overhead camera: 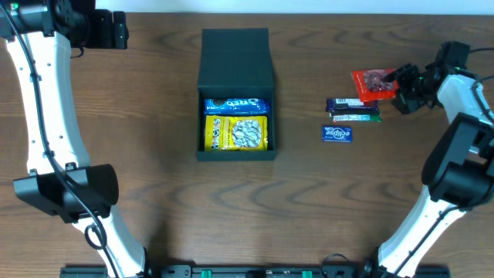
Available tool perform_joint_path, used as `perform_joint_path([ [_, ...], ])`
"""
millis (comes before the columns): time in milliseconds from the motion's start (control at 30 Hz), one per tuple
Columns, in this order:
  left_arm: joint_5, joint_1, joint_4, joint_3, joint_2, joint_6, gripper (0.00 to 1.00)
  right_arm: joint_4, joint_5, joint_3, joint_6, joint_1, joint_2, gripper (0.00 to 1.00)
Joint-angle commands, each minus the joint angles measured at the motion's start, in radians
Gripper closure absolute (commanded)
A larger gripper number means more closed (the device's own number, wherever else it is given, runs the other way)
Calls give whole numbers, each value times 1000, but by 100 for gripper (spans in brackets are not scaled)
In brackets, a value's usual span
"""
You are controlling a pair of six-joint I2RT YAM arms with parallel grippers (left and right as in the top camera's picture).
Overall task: Pack container
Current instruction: 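Reach the right gripper to the red HACKS bag and grasp it, then carry the red bag left and lower it into the box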
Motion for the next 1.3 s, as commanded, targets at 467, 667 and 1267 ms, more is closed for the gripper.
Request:
perform_joint_path([
  [467,-4,3,2,-7,-25,7,4,43,-84,24,3,0,40,98],
  [667,-4,3,2,-7,-25,7,5,36,-138,127,-95,24,-29,99],
  [1267,-105,4,30,-7,-25,51,4,-14,-779,337,-862,535,-59,99],
])
